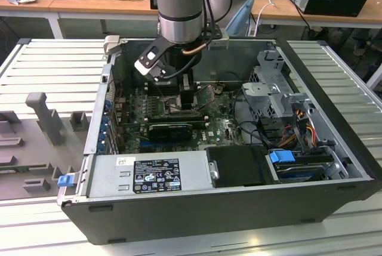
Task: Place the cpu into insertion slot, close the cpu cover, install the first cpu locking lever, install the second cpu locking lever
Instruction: 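Place the cpu into insertion slot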
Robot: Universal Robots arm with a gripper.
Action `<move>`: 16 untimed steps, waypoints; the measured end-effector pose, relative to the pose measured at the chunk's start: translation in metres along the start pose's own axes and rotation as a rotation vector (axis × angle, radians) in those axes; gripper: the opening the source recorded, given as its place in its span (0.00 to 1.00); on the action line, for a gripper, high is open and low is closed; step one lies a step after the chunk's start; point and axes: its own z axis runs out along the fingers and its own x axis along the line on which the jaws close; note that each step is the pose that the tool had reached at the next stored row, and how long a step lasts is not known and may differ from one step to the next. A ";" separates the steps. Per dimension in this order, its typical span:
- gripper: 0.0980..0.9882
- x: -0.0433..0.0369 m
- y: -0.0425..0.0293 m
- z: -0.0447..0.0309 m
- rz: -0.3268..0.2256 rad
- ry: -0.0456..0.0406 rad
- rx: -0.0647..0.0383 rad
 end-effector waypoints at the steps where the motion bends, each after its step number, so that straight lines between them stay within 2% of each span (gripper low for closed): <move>1: 0.48 0.0025 -0.0012 0.0003 0.000 0.0001 0.000; 4: 0.48 0.0066 -0.0023 0.0022 0.000 0.0003 0.000; 16: 0.48 0.0067 -0.0054 0.0054 0.000 0.0006 0.000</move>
